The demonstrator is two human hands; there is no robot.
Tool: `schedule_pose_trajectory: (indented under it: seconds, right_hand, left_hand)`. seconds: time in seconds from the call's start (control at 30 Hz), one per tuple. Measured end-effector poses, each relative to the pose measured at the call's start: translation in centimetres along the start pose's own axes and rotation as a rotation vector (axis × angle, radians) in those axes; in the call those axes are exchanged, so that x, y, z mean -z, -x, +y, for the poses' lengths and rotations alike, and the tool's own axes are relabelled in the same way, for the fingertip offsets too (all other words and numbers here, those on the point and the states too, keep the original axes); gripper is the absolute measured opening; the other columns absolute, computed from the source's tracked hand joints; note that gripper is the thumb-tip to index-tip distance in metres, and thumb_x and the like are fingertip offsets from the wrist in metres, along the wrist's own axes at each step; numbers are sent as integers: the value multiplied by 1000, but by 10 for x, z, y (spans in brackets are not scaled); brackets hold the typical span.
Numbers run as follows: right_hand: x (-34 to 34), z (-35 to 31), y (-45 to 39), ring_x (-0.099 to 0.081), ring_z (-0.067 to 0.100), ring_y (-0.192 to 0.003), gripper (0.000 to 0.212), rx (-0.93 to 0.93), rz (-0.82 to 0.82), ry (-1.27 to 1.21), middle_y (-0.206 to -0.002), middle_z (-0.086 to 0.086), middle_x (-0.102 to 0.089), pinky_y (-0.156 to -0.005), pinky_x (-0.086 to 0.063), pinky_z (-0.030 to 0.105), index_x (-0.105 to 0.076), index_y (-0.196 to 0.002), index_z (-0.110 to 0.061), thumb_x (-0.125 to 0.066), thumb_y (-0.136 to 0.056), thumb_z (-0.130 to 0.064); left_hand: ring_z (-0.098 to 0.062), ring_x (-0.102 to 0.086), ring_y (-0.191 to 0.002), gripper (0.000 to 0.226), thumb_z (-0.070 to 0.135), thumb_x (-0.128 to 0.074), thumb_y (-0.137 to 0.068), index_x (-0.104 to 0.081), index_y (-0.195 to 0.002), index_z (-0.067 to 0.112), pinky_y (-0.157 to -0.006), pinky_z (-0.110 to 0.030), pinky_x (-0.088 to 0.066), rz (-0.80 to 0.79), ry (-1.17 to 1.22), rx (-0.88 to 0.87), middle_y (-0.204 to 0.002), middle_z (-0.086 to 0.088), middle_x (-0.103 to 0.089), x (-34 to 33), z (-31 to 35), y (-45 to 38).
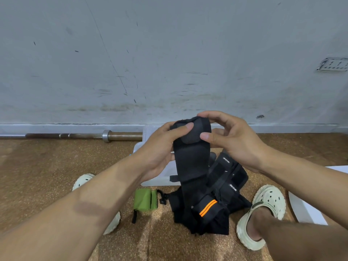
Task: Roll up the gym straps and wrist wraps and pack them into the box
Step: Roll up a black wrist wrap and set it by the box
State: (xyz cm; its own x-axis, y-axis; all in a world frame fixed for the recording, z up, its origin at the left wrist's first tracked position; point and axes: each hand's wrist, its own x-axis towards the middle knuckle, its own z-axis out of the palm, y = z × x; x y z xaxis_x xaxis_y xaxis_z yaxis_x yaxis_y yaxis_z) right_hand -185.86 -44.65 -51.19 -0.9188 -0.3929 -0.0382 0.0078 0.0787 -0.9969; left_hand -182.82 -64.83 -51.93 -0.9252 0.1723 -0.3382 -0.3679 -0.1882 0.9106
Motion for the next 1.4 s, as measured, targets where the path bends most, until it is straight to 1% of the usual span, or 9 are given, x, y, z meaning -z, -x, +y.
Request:
schedule_pose_trajectory:
  seconds: [0.27,0.5,0.67,0.83,1.0,1.13,1.2,1.3,1.4]
  right_hand:
    - [-2,-2,2,-72,20,-105,46,103,-7,38,-117,0,-75,-92,-60,32,-69,-119,-24,-73,-87,8]
    - [0,-4,0,-71,15,-113,46,90,-16,89,-120,-2,-75,-97,-59,38,-72,-112,-18,-78,-78,12]
    - [6,-7,-2,-73,26,-109,68,-74,-72,-28,-131,1,-64,-94,-60,40,-63,-135,-28,-83,-69,-23]
    - [4,-2,-2,-74,24,-93,57,-213,-155,-34,-112,7,-73,-80,-57,37,-65,-130,-20,-72,-80,-46]
    - [3,1,-2,-72,28,-90,47,-158,-108,-56,-107,9,-70,-74,-60,33,-67,-128,-17,-70,-84,-30]
    - [4,1,0,-75,31,-98,49,-106,-116,-12,-125,11,-67,-79,-59,36,-63,-132,-19,-73,-85,-19]
    - [4,-1,1,-76,24,-91,46,-77,-123,7,-120,6,-69,-80,-59,31,-63,-132,-19,-70,-89,-6]
    - [3,-3,3,-71,15,-79,47,-50,-130,72,-103,-7,-70,-78,-58,26,-63,-131,-23,-67,-92,5]
    - [3,-5,4,-71,7,-85,51,-29,-136,120,-117,-7,-68,-81,-58,24,-62,-130,-23,-66,-91,11]
  left_hand:
    - [-24,-68,-119,57,61,-61,-85,-68,-129,25,-103,-51,-53,-119,-56,17,-125,-2,-73,0,5,7]
    - [-23,-69,-115,37,34,-63,-99,-65,-132,17,-88,-43,-58,-43,1,15,-124,-6,-73,0,1,3]
    - [-24,-70,-112,40,22,-70,-93,-60,-131,12,-83,-38,-58,-13,48,-12,-127,-9,-70,2,2,3]
    - [-18,-69,-102,39,10,-72,-89,-60,-125,16,-86,-36,-58,-13,68,-53,-117,-4,-69,4,4,4]
    - [-19,-69,-102,50,6,-76,-84,-59,-130,17,-89,-40,-59,-24,33,-43,-119,-5,-67,4,4,5]
    - [-20,-72,-105,65,27,-86,-73,-59,-132,21,-94,-47,-59,-12,-10,-4,-123,-5,-70,5,5,6]
    - [-21,-72,-106,61,37,-80,-75,-60,-131,20,-94,-49,-59,-1,-7,22,-122,-6,-71,4,5,5]
    - [-23,-72,-107,47,34,-74,-87,-61,-129,18,-91,-48,-60,11,0,44,-120,-8,-73,4,5,4]
    - [-21,-74,-99,43,22,-76,-89,-62,-129,22,-86,-47,-62,30,-14,6,-123,-9,-70,5,6,3]
